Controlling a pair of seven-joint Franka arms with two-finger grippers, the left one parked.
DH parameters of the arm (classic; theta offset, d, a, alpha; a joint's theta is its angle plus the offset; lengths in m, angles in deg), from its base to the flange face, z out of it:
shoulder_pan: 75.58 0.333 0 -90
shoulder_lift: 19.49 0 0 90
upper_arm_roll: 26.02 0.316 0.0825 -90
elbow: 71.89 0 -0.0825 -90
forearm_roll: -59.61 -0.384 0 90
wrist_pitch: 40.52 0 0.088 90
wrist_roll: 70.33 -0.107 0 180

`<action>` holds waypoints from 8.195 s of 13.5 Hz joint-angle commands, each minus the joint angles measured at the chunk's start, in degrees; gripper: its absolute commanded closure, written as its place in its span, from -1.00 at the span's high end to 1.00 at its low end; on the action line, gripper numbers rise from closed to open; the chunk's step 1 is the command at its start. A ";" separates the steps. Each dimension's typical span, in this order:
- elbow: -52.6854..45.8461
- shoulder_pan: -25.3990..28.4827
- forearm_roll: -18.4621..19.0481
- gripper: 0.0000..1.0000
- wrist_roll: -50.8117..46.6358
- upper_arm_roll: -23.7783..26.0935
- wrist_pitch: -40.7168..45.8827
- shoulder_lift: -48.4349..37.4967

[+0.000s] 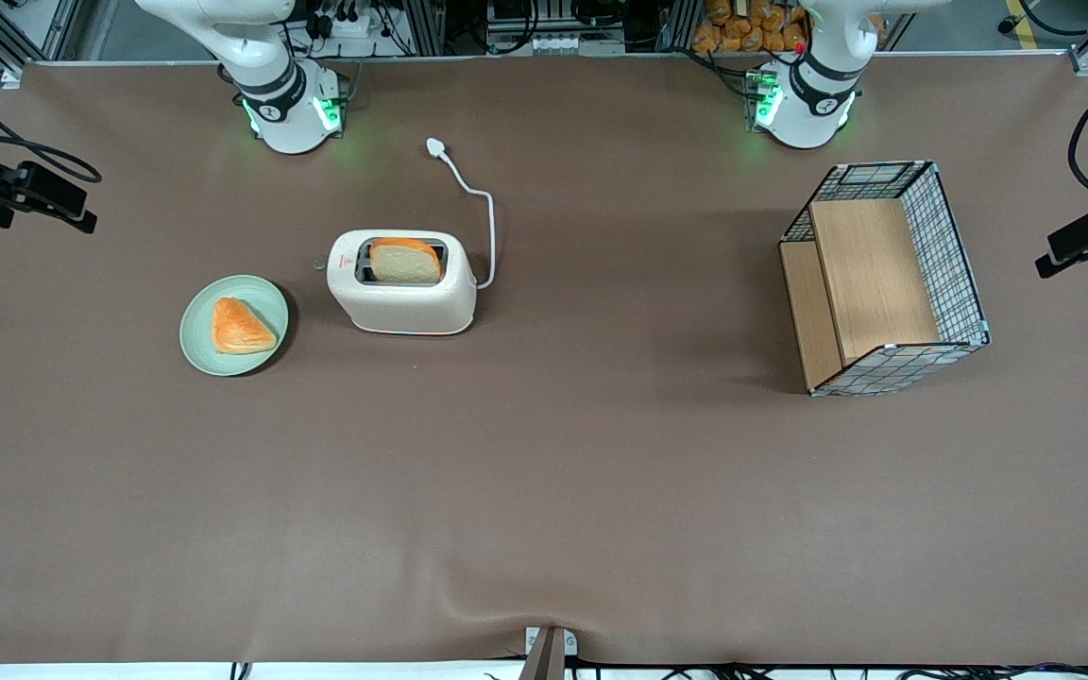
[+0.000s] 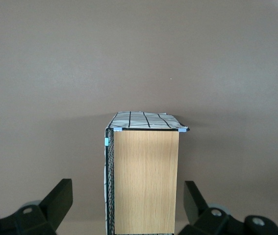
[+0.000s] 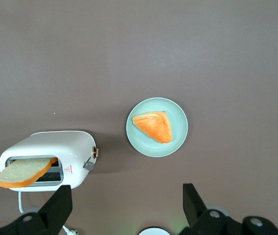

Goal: Press toaster button with right arm

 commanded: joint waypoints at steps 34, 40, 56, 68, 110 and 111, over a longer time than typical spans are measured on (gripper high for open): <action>27.59 1.85 -11.32 -1.00 -0.80 0.94 -7.59 1.76; 34.53 4.14 -11.75 -1.00 -0.98 1.03 -15.50 1.86; 40.25 3.62 -27.22 -1.00 -0.36 0.94 -23.59 9.15; 40.34 -0.33 -30.56 -1.00 4.54 0.94 -23.33 14.59; 15.72 -1.59 -8.44 1.00 4.73 1.03 -8.38 9.08; 17.21 -0.61 -6.50 1.00 4.73 1.03 -10.21 7.59</action>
